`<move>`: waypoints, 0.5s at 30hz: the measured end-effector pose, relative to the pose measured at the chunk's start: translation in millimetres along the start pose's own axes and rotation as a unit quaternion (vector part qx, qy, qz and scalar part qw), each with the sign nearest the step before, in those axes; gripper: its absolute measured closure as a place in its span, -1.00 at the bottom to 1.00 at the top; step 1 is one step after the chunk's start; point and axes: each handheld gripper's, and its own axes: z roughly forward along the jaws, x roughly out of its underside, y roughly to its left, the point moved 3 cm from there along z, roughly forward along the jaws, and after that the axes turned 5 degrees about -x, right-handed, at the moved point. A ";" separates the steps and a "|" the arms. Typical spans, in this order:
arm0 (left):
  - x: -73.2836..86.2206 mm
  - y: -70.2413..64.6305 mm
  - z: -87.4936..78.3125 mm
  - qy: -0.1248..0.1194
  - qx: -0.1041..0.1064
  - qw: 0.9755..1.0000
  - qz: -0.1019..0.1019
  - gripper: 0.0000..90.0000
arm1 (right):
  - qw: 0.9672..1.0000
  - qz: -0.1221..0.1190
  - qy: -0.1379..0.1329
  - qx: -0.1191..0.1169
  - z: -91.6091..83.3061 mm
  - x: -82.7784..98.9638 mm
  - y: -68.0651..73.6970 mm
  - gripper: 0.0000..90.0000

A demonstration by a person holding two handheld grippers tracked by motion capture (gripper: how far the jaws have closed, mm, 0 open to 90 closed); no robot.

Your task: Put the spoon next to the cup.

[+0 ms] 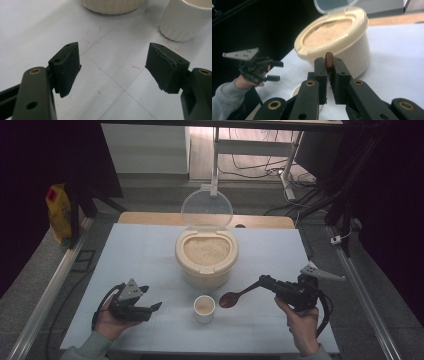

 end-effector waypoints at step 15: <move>0.0 0.2 0.6 0.001 0.001 1.000 0.002 -0.40 | 0.995 0.027 0.092 -0.029 16.4 20.6 0.2 0.85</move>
